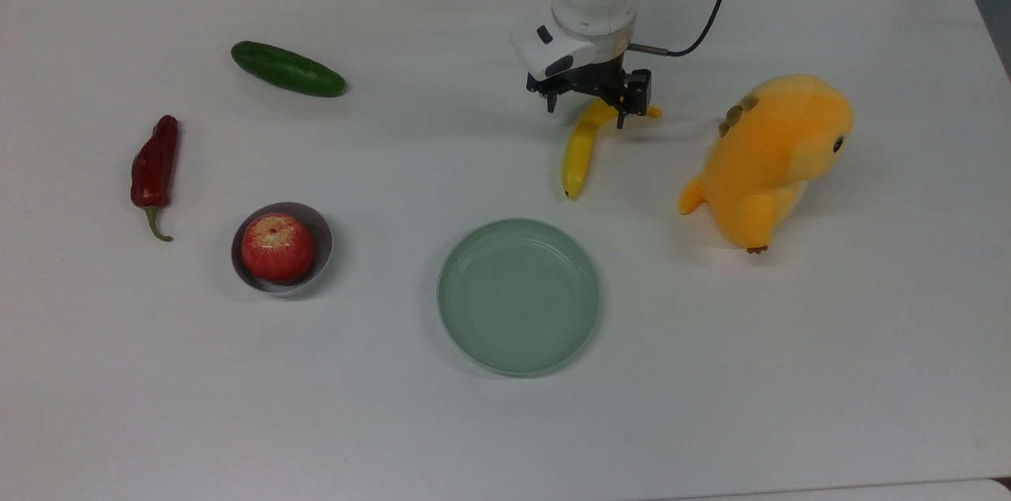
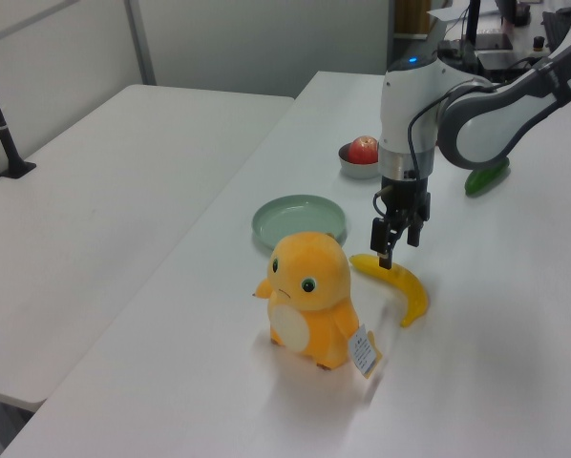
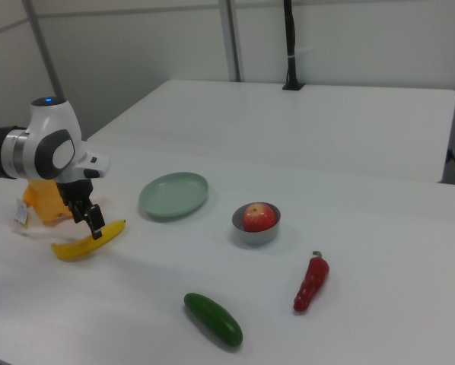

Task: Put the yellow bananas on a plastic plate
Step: 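Close the gripper on the banana's stem end and lift it, then carry the held banana over the pale green plate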

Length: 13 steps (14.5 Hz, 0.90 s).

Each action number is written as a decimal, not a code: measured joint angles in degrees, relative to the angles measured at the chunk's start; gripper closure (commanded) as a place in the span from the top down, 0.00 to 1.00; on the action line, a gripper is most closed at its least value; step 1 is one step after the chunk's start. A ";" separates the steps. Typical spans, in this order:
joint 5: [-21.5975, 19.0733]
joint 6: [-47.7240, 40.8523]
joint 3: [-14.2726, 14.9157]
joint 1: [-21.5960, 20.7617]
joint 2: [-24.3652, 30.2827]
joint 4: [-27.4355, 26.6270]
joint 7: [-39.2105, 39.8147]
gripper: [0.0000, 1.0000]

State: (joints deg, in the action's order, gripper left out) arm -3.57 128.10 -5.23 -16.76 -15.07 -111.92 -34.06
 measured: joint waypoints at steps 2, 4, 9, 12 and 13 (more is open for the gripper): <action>1.89 0.61 0.00 0.00 -1.63 -0.02 -0.12 0.89; 2.54 2.01 0.00 0.00 -2.95 -0.02 -0.16 0.77; 6.95 2.32 -0.72 -0.01 -3.48 -0.01 0.46 0.00; 7.59 2.32 -1.66 -0.03 -3.59 -0.01 2.41 0.00; 7.60 2.32 -1.67 -0.02 -3.59 0.00 2.62 0.00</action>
State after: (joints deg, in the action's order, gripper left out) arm 4.03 130.42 -6.91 -16.78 -18.66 -111.92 -31.45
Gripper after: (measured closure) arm 0.687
